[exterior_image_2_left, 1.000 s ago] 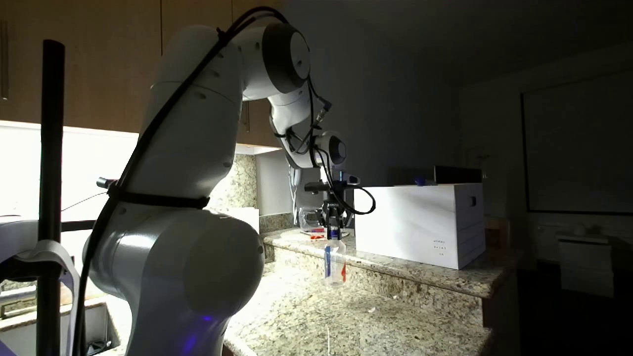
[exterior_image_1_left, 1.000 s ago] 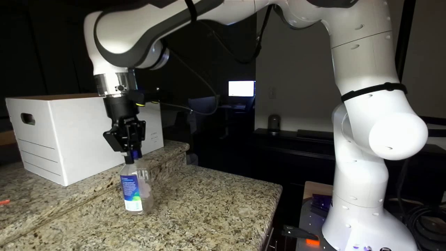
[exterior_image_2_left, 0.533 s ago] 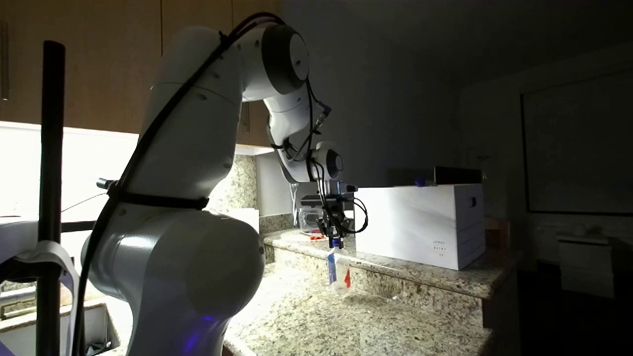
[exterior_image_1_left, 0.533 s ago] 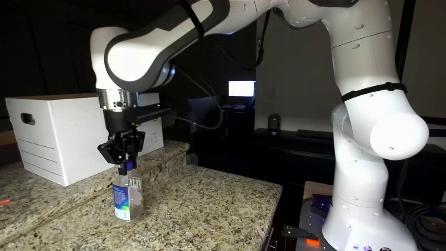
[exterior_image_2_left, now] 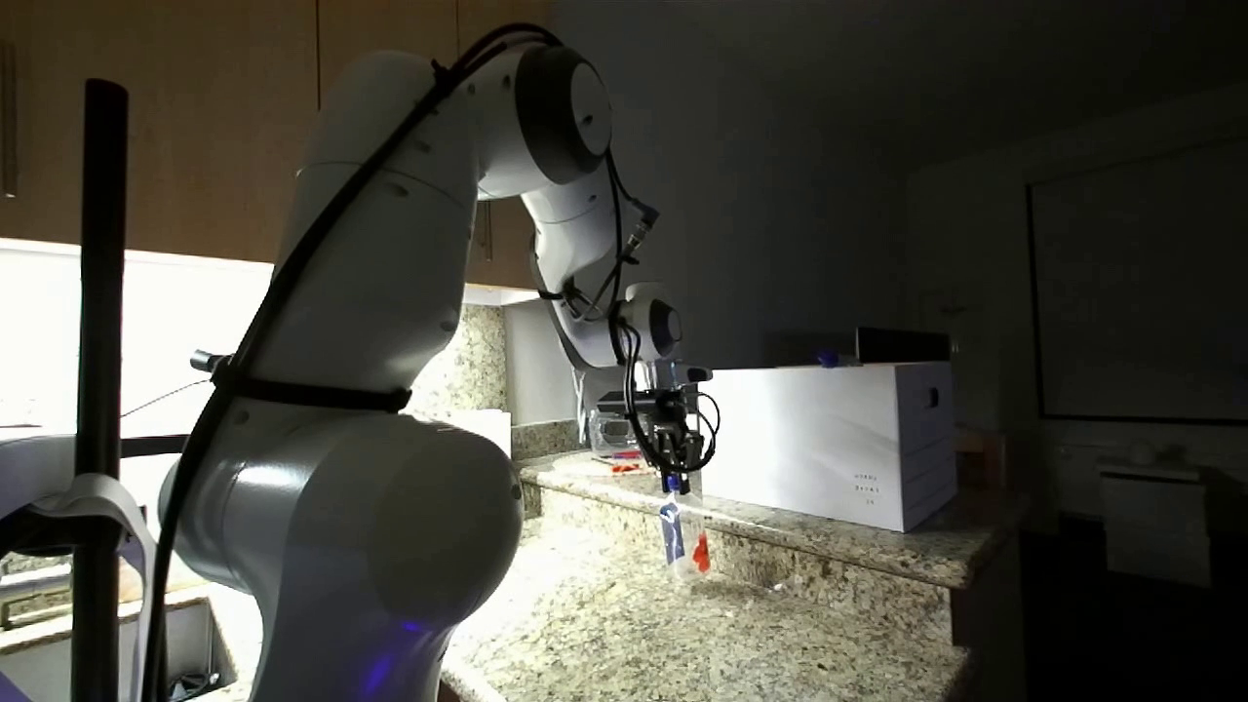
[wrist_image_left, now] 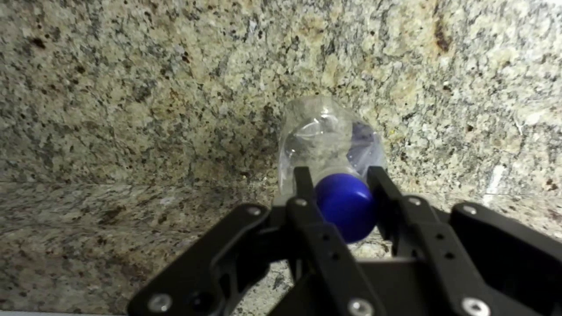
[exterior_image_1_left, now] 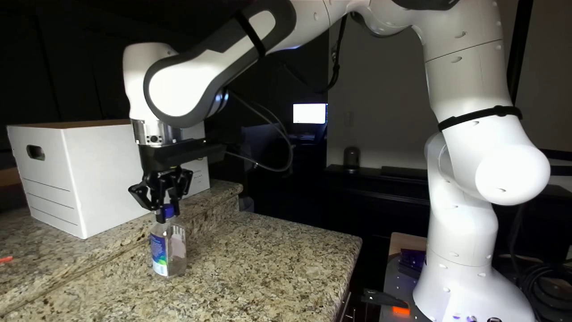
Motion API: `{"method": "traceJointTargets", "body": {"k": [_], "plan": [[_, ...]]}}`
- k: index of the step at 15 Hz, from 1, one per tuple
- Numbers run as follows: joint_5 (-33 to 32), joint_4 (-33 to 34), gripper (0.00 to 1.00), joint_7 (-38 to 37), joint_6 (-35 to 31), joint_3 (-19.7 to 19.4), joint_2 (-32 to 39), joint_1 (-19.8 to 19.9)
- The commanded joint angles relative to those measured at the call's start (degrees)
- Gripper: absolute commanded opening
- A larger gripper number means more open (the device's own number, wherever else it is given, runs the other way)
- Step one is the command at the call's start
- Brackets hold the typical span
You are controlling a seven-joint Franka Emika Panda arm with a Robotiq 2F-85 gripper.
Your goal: Take two bottles out of the white storage box
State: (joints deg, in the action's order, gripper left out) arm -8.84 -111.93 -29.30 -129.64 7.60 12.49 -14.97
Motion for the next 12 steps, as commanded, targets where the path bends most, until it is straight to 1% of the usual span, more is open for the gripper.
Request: {"method": "traceJointTargets", "body": {"k": [1,11,12], "plan": [[-1.51,-0.72,0.14,-3.94,0.5,-0.76,-0.38,-0.75],[-1.03,-0.47,0.14,-4.93,0.9,-1.25,0.83,-0.8],[-0.93,-0.44,0.6,-4.88,0.96,-1.25,0.9,-0.8]]}}
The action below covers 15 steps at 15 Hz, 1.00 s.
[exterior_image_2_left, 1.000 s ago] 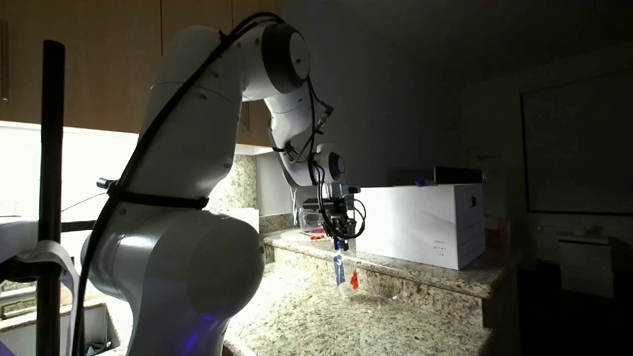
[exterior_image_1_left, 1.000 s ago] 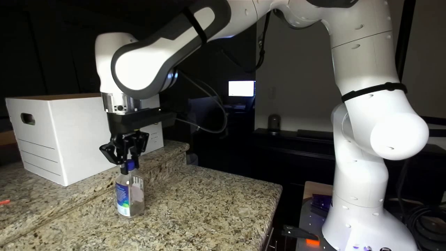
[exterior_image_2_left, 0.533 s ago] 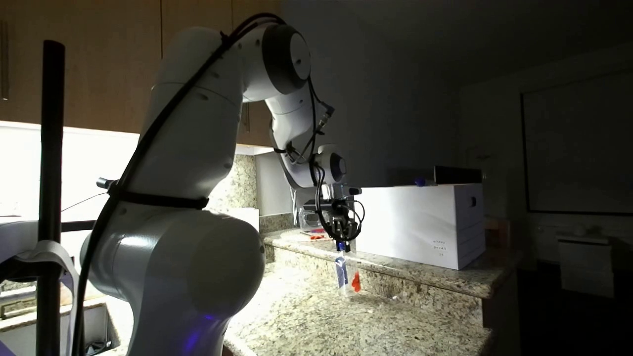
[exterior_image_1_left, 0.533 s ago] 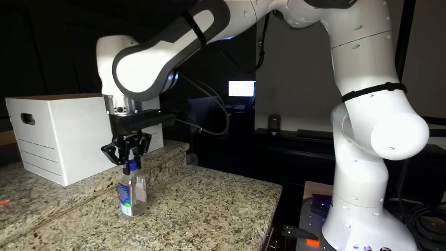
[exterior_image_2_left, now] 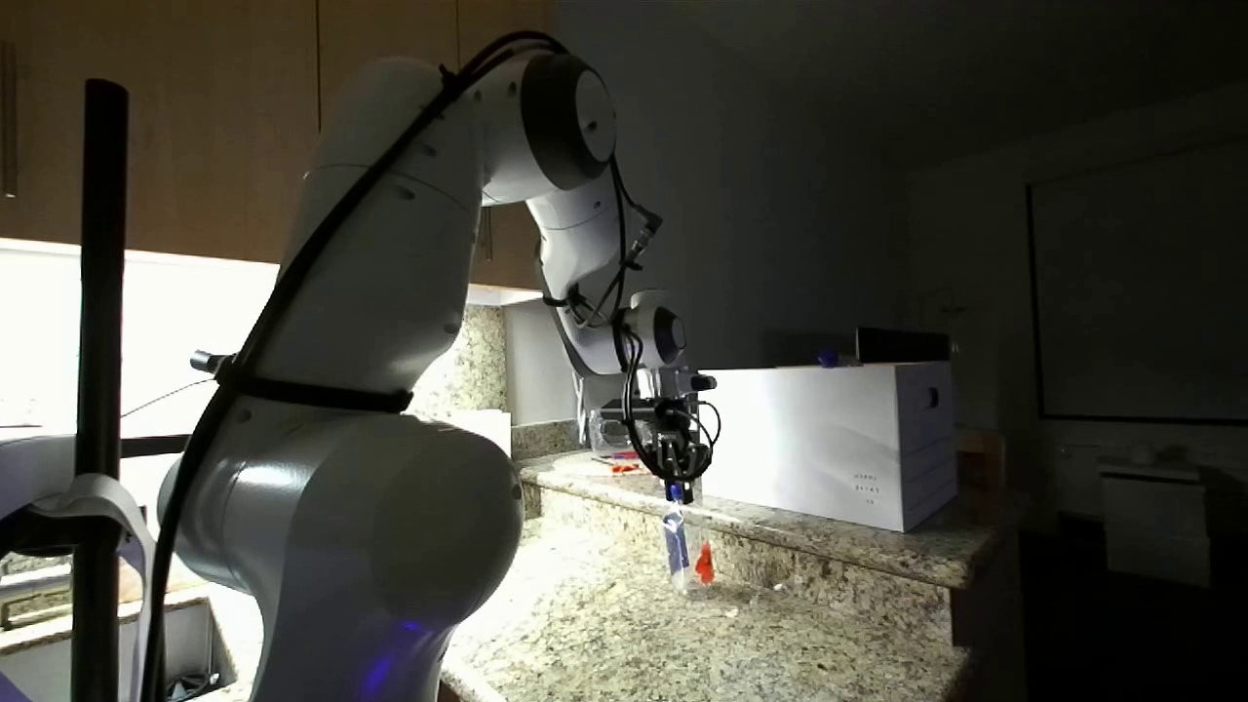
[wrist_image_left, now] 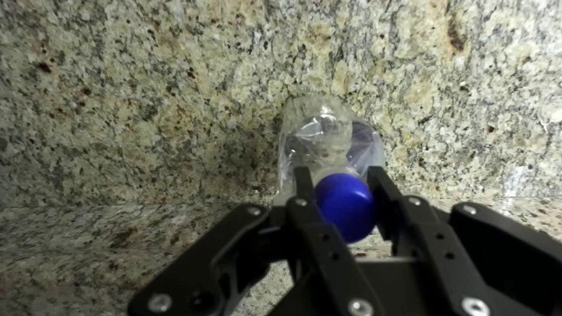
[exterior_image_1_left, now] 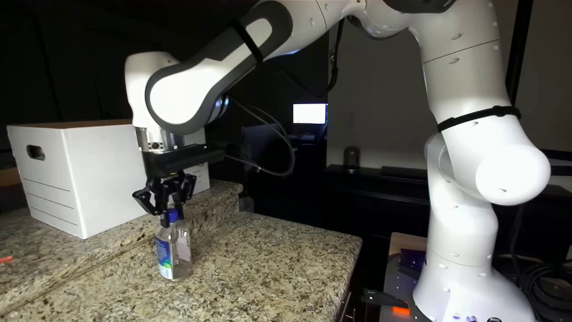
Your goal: Take two bottles out of the white storage box
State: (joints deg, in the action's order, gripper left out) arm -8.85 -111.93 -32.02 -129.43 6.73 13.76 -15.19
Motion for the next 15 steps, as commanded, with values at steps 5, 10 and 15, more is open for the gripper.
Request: {"method": "traceJointTargets", "body": {"k": [5,10,15], "plan": [[-0.85,-0.37,0.85,-2.14,0.81,-0.39,-0.24,-0.62],[-1.14,-0.2,1.0,-2.02,1.1,-0.45,-0.43,-0.64],[0.53,4.31,1.0,3.39,11.19,-0.78,-3.69,1.21]]}}
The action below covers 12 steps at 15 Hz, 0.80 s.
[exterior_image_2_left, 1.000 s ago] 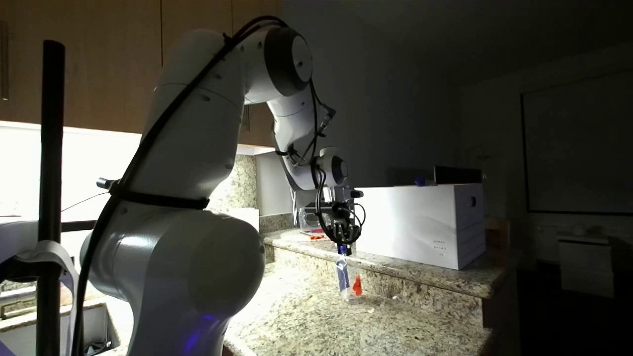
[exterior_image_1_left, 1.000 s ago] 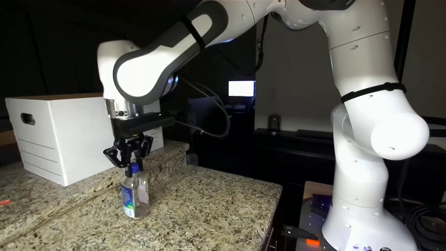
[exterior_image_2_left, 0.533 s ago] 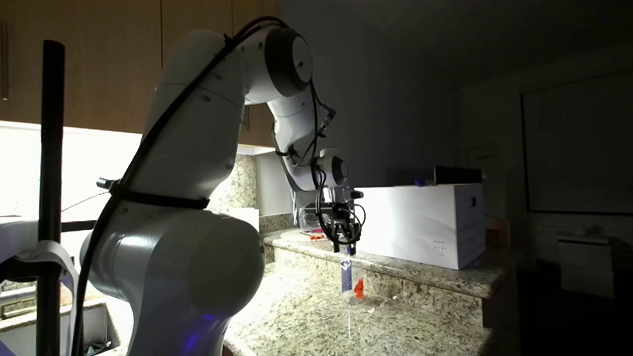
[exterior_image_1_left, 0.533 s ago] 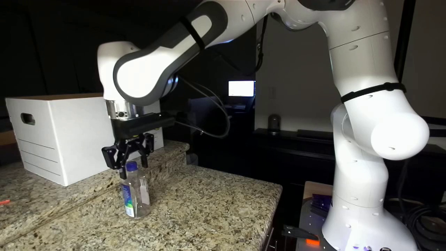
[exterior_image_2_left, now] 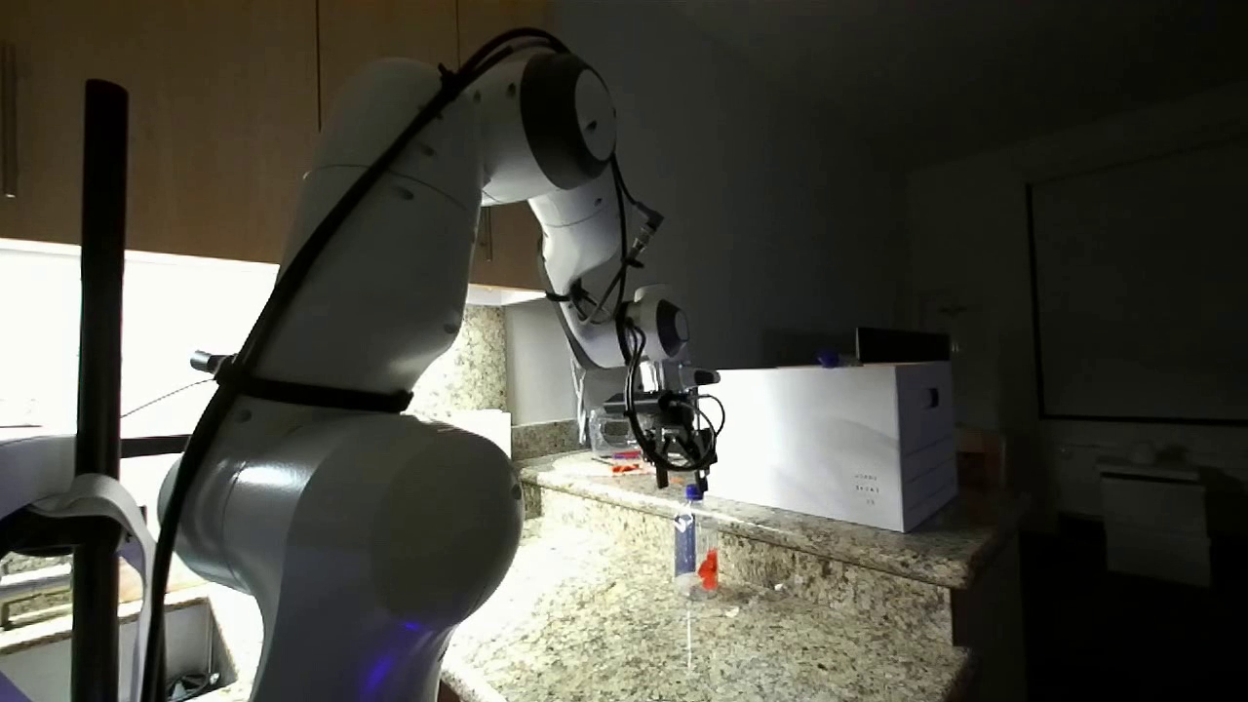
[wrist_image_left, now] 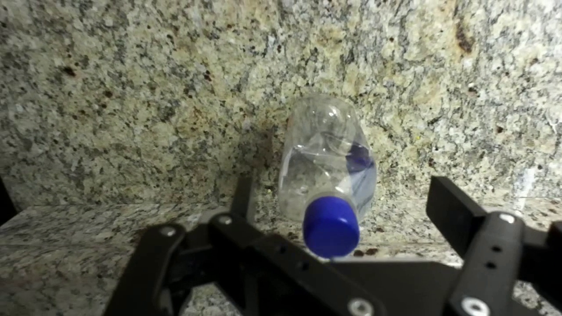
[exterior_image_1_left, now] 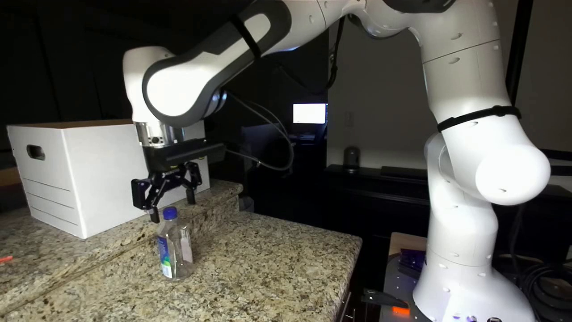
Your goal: Take two bottles out of the white storage box
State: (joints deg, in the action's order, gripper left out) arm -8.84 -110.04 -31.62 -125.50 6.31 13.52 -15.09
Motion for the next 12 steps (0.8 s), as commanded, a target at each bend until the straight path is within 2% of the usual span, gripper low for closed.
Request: {"method": "traceJointTargets", "body": {"k": [1,5,7,8,12], "plan": [[0.89,4.63,1.0,4.61,12.04,-0.55,-5.42,1.71],[0.68,17.02,1.0,8.26,28.43,-0.91,-7.41,3.34],[-0.47,23.27,1.0,8.72,32.22,-1.1,-8.65,4.1],[-0.8,26.34,1.0,9.4,32.33,-1.27,-9.07,4.64],[-0.68,31.71,1.0,8.92,20.71,-3.39,-9.4,6.43]]}}
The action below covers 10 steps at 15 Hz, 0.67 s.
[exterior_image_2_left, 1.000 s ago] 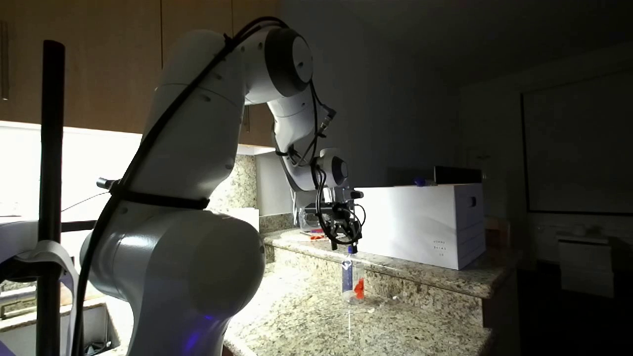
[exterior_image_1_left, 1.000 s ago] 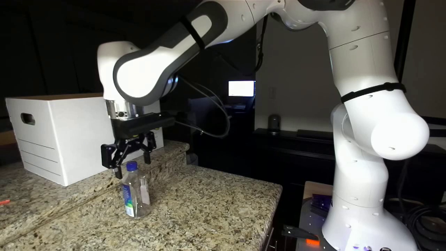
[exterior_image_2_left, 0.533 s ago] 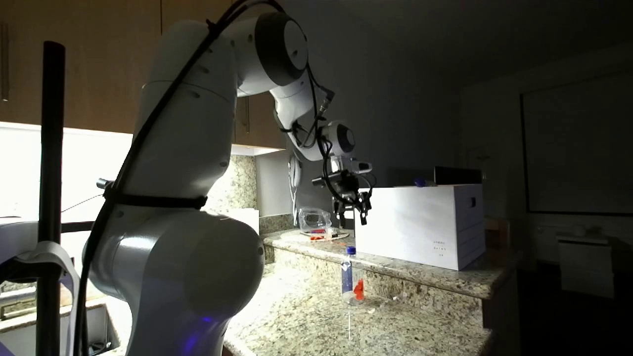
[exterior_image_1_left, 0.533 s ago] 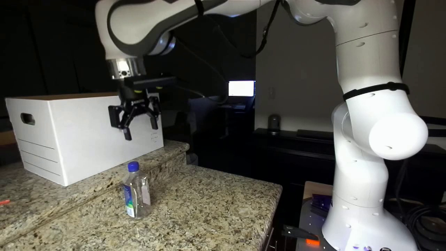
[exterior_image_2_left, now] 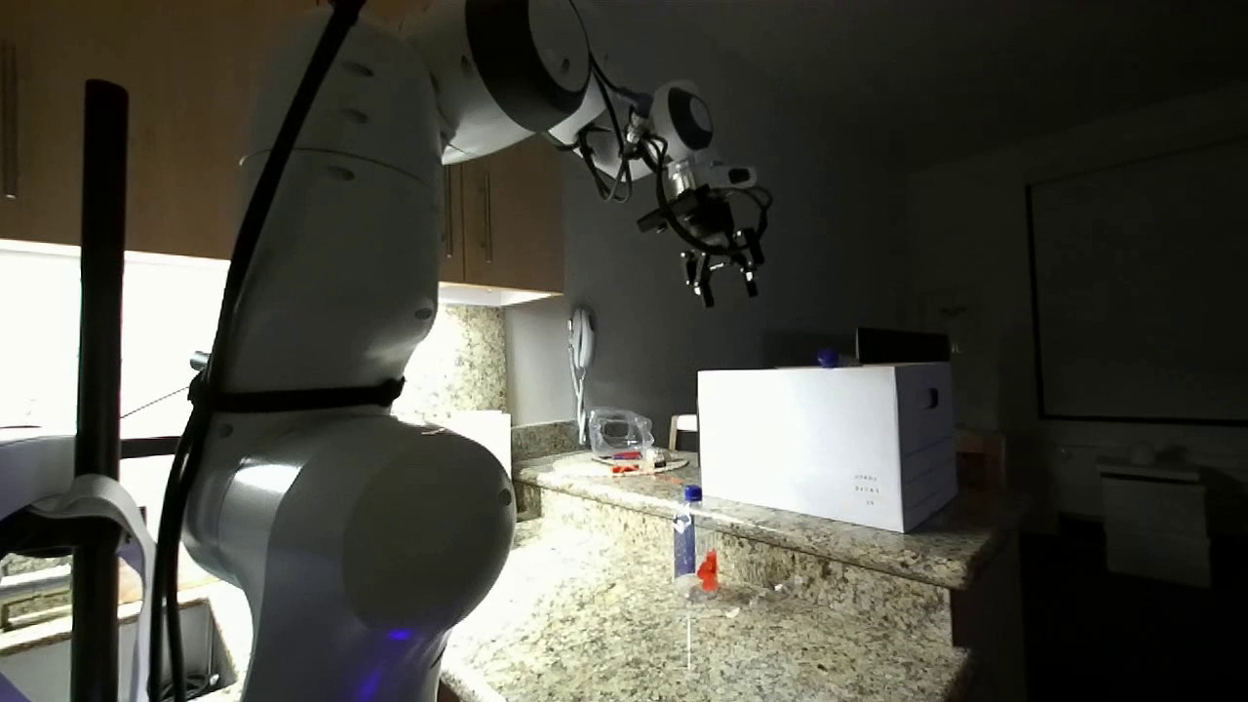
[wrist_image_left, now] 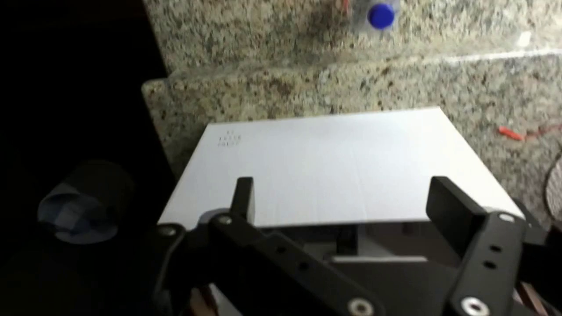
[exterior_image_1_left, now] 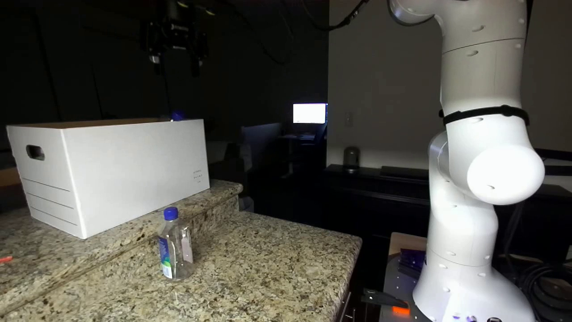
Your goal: Take two bottles out of the white storage box
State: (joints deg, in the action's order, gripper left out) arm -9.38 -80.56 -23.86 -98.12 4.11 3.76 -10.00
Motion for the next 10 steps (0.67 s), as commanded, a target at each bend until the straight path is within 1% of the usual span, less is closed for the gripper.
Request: {"method": "traceJointTargets", "body": {"k": [1,6,8,10], "plan": [[-0.72,1.59,1.0,0.77,-11.21,-1.66,0.29,1.71],[-2.82,-2.77,1.0,-0.2,-31.89,-4.88,3.44,2.93],[-4.8,-4.25,1.0,-0.93,-37.68,-6.06,5.46,2.86],[-6.32,-5.16,1.0,-1.26,-41.32,-7.11,7.3,2.72]]}}
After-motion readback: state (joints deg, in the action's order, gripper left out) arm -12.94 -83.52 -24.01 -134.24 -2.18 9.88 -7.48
